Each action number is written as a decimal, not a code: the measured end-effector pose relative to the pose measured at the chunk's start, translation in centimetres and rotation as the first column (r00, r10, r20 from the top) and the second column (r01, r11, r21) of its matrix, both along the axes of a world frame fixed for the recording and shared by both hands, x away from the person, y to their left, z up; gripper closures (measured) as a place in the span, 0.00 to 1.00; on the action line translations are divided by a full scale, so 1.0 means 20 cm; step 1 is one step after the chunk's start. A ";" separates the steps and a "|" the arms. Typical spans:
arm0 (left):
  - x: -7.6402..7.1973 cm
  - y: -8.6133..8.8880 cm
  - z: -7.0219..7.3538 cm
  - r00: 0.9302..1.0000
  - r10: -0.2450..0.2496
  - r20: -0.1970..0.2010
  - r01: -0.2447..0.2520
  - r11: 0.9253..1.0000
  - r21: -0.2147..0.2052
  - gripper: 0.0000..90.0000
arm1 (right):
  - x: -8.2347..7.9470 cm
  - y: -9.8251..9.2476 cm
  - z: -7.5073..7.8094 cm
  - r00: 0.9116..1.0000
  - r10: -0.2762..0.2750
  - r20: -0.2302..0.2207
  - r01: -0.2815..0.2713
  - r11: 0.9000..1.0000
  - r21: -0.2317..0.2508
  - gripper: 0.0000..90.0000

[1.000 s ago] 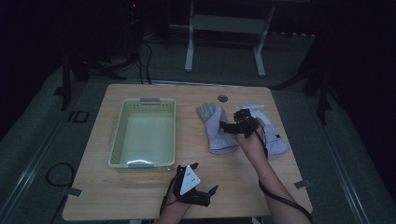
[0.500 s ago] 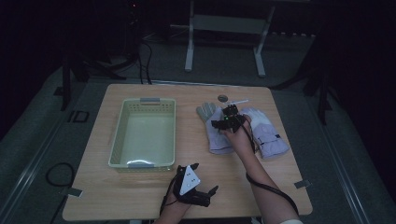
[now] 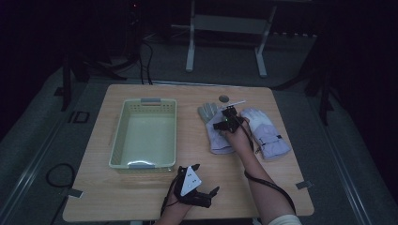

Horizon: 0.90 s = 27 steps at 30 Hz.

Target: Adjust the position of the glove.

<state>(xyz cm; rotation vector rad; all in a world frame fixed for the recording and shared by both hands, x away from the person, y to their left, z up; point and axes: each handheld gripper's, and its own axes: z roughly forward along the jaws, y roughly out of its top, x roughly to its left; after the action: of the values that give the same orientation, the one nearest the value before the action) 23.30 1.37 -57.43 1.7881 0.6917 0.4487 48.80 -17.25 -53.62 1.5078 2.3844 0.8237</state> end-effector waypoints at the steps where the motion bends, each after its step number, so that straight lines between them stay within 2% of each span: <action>1: 0.00 0.00 0.00 1.000 0.000 0.000 0.000 1.000 0.000 0.00 | -0.01 0.00 0.00 1.000 0.011 0.006 -0.011 1.000 -0.001 0.66; 4: 0.00 0.00 0.00 1.000 0.001 -0.002 -0.001 1.000 -0.002 0.00 | -0.03 0.02 0.02 1.000 0.007 0.021 -0.007 1.000 -0.013 0.84; 7: 0.00 0.00 0.00 1.000 0.000 -0.003 0.000 1.000 -0.004 0.00 | -0.04 0.03 0.05 1.000 -0.003 0.026 0.003 1.000 -0.005 0.90; 9: 0.00 0.00 0.00 1.000 -0.001 -0.003 0.000 1.000 -0.003 0.00 | -0.05 0.02 0.08 1.000 -0.020 0.018 0.020 1.000 -0.002 0.91; 11: 0.00 0.00 0.00 1.000 0.000 -0.003 0.000 1.000 -0.004 0.00 | -0.06 0.01 0.11 0.999 -0.042 0.017 0.042 0.999 0.021 0.92; 16: 0.00 0.00 0.00 1.000 0.000 -0.003 0.000 1.000 -0.004 0.00 | -0.13 -0.01 0.22 0.998 -0.054 0.033 0.053 0.998 0.027 0.92; 19: 0.00 0.00 0.00 1.000 0.002 -0.004 -0.002 1.000 -0.003 0.00 | -0.19 -0.03 0.30 0.996 -0.073 0.054 0.071 0.997 0.036 0.92; 23: 0.00 0.00 0.00 1.000 0.003 -0.002 -0.003 1.000 0.002 0.00 | -0.29 -0.05 0.39 0.994 -0.062 0.091 0.058 0.997 0.052 0.92; 27: 0.00 0.00 0.00 1.000 0.004 -0.001 -0.004 1.000 0.002 0.00 | -0.37 -0.07 0.42 0.991 -0.056 0.120 0.049 0.997 0.065 0.92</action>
<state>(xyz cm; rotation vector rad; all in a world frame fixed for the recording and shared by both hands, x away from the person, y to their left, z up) 23.31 1.37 -57.42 1.7892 0.6959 0.4519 41.37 -18.59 -45.23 1.4909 2.2420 0.9570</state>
